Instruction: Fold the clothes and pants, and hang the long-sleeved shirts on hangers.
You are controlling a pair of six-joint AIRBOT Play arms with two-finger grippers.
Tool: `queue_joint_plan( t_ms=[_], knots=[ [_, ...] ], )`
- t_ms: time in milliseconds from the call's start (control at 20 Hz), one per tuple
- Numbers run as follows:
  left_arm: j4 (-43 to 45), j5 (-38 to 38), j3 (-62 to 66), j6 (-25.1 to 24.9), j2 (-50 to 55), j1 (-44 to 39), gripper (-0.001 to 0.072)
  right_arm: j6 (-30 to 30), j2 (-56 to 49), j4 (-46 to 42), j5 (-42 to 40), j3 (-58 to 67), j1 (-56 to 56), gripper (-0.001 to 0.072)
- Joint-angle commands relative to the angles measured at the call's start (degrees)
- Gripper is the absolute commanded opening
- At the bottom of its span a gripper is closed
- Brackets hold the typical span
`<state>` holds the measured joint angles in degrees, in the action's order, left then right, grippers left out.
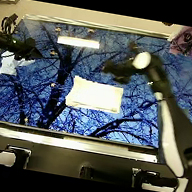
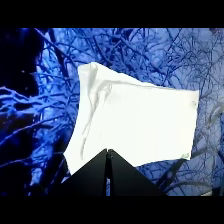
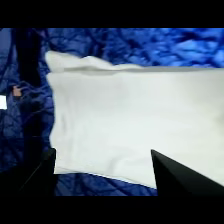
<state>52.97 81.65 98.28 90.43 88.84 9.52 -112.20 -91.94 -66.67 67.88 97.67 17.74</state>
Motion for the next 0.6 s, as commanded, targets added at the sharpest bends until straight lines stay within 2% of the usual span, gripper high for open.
queue_joint_plan(
  t_ms=[0,100,250,400,550],
  knots=[
    [0.00,-0.02,0.02,-0.04,-0.09,0.04,0.0017,13.16,3.63,1.44,12.33,-2.60,-14.36,0.0676],
    [0.02,-0.09,0.02,-0.09,-0.07,0.07,0.0017,20.20,3.72,9.66,12.72,-9.51,-21.86,0.0658],
    [0.02,-0.11,0.02,-1.57,-0.07,0.17,0.0017,30.82,3.58,24.68,6.51,-23.58,-28.98,0.0659],
    [0.00,-0.22,0.02,-1.53,-0.07,0.11,0.0017,38.34,1.90,30.64,1.09,-33.44,-29.38,0.0658],
    [0.00,-0.15,0.02,-1.55,-0.07,0.17,0.0017,43.87,-2.05,35.76,-3.48,-36.92,-27.32,0.0649]
  ],
)
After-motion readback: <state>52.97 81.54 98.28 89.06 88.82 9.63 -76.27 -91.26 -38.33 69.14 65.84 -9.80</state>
